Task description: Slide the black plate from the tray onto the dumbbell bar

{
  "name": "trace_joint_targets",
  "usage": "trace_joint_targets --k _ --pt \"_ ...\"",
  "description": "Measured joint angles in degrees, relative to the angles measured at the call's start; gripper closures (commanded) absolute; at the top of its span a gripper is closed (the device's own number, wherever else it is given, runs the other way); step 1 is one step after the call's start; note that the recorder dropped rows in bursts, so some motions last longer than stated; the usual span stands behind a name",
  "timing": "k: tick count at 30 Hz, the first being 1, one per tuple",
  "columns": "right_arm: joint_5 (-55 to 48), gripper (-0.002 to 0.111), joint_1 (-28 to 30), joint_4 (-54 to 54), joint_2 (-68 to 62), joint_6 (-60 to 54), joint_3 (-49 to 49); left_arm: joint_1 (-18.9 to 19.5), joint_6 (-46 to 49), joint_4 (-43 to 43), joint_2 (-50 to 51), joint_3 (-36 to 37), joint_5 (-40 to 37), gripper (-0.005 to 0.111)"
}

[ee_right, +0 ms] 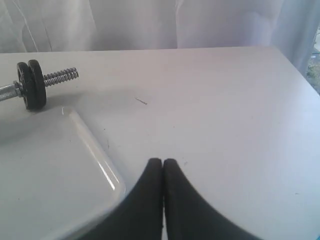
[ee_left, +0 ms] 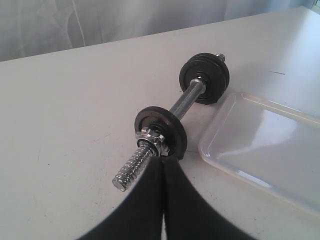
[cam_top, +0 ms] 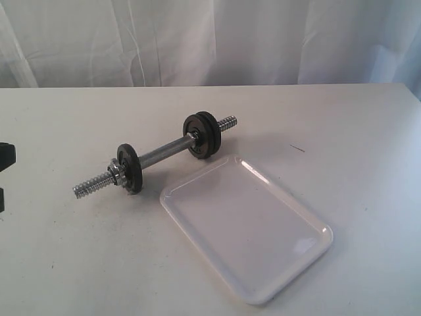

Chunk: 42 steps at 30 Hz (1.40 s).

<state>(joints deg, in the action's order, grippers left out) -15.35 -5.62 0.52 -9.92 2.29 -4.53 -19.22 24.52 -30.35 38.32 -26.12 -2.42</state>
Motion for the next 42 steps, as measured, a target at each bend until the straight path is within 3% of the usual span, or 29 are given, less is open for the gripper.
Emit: trace_joint_targets --k 9,34,42 --pt "0.5 0.108 0.0 0.0 0.2 0.0 4.1 0.0 0.0 0.0 0.0 0.0 0.0 0.107" --pt "0.1 0.108 0.0 0.2 1.8 0.3 4.2 0.0 0.0 0.0 -0.1 0.1 0.3 0.107" --pt "0.0 0.108 0.0 0.2 1.8 0.3 4.2 1.7 -1.4 3.6 -9.5 9.0 2.4 0.107"
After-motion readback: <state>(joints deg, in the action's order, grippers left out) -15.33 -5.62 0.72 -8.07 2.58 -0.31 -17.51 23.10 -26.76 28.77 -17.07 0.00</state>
